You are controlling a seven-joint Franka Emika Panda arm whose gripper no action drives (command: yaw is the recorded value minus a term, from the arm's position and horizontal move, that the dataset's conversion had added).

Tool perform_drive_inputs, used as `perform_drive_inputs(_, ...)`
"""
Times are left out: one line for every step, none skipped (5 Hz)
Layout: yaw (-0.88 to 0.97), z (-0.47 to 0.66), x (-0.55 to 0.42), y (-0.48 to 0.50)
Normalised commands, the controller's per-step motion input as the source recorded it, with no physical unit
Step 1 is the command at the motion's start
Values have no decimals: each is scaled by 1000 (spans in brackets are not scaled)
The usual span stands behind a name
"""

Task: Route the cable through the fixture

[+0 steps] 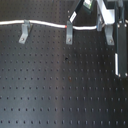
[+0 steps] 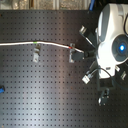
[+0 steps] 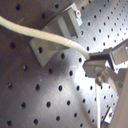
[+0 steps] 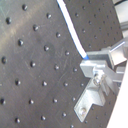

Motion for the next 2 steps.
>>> perform_drive_inputs(0,-11,0,0)
perform_drive_inputs(0,-302,39,-4)
